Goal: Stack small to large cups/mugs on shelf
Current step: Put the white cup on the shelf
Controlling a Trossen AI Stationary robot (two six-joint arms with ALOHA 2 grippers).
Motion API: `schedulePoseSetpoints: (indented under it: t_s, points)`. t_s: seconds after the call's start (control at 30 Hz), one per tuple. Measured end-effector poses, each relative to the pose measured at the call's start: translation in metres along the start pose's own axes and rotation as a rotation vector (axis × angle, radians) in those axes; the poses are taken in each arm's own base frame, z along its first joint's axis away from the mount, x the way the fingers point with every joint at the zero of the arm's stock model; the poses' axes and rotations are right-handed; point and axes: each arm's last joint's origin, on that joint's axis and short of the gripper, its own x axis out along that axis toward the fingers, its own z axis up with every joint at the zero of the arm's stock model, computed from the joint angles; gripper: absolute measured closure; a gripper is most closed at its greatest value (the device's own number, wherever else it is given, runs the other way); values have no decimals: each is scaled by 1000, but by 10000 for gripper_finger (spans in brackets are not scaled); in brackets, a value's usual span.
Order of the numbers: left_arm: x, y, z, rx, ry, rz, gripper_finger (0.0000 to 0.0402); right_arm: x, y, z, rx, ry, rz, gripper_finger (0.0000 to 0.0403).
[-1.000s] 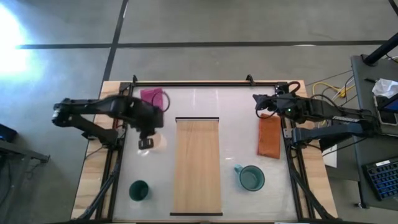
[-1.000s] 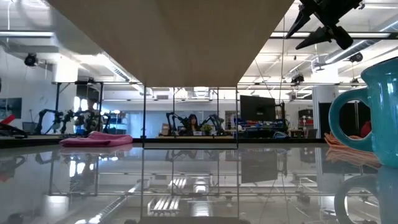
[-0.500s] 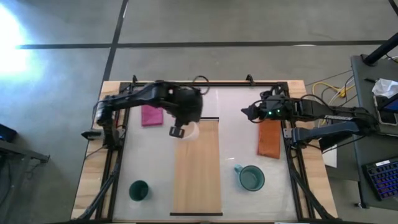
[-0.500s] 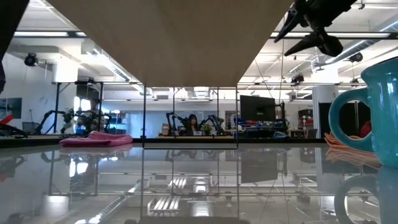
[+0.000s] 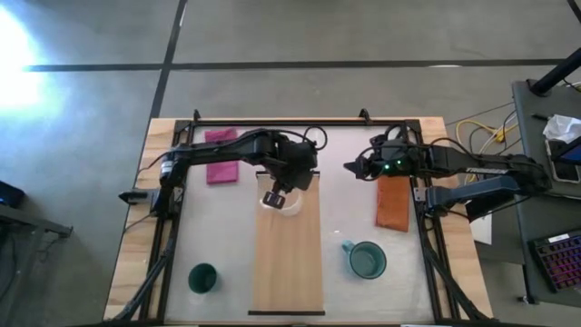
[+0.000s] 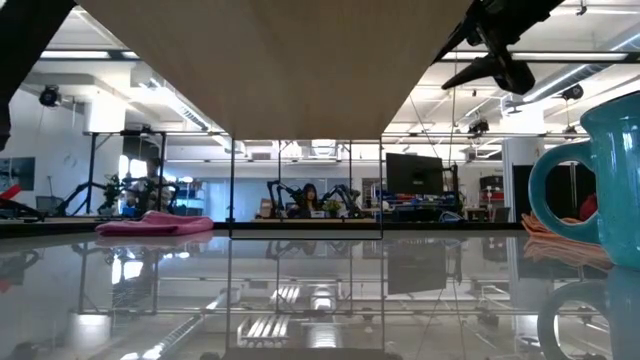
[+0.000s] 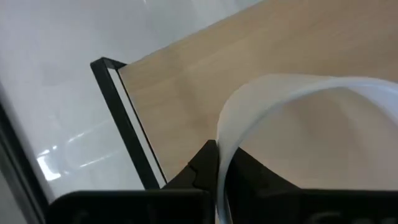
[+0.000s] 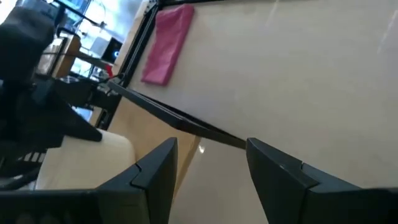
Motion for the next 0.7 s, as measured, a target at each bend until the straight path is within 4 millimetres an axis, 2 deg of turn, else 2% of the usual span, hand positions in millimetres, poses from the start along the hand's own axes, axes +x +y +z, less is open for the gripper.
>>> schedulePoseSetpoints:
  t_s: [0.13,0.3,0.5,0.6,0.7]
  points:
    - [5,2,2,1,13,38,389,1,3,0,-23,3,32,218]
    - [1,3,2,-2,9,63,341,0,5,1,-61,-8,48,218]
    - [-27,-3,-5,-66,-47,98,285,0,4,1,-82,-5,47,218]
    - [-43,-7,-12,-186,-32,150,268,-2,4,1,-90,4,57,218]
    - [-75,-18,-29,-380,-60,164,262,-4,4,3,-90,-8,69,218]
